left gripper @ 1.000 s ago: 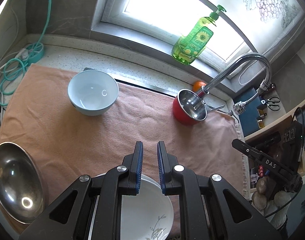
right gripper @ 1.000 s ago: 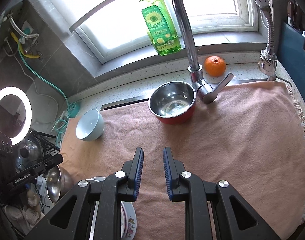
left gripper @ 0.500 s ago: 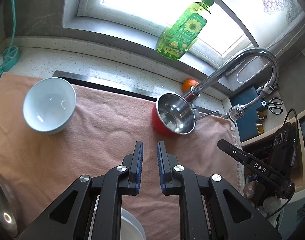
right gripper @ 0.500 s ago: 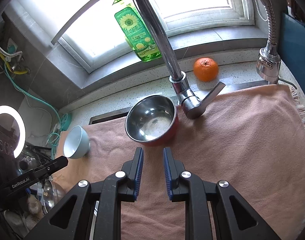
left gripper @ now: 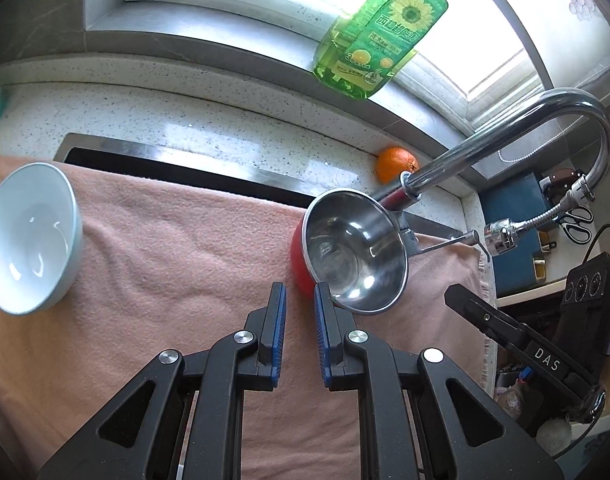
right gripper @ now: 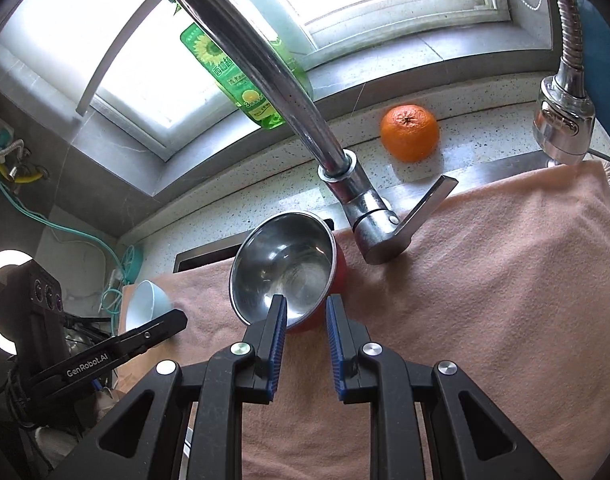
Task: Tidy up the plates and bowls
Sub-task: 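Close both tools on the rim of the red-bottomed steel pot, then lift the red-bottomed pot with both tools and carry it toward the large bowl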
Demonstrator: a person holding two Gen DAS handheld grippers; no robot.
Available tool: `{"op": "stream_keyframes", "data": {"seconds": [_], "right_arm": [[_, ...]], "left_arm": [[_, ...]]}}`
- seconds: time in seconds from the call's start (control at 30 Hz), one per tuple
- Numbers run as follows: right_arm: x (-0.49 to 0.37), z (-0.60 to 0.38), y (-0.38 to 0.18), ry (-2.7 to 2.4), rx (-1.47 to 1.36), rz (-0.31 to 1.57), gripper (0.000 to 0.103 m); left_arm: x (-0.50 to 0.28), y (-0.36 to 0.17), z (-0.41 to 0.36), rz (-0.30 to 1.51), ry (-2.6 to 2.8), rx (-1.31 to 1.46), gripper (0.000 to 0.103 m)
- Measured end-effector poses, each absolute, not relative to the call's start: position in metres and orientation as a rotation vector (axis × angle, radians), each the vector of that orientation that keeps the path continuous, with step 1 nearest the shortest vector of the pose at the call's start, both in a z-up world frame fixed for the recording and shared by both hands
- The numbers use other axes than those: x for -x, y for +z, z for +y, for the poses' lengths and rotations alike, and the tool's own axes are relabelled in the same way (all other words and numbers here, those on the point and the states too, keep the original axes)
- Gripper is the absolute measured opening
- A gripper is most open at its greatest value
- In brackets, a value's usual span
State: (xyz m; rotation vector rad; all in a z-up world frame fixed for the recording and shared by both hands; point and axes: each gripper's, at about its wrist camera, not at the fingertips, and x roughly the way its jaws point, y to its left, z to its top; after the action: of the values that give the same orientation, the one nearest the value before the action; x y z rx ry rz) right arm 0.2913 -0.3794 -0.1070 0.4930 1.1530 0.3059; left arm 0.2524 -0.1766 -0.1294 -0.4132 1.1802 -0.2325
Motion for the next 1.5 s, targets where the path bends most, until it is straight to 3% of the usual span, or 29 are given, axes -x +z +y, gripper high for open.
{"op": "stream_keyframes", "data": {"seconds": [1.5], "right_arm": [[-0.342, -0.379, -0.160, 0.252, -0.611, 1.269, 0.015]], "left_arm": [[-0.305, -0.163, -0.193, 1.266, -0.248, 0.391, 0.012]]}}
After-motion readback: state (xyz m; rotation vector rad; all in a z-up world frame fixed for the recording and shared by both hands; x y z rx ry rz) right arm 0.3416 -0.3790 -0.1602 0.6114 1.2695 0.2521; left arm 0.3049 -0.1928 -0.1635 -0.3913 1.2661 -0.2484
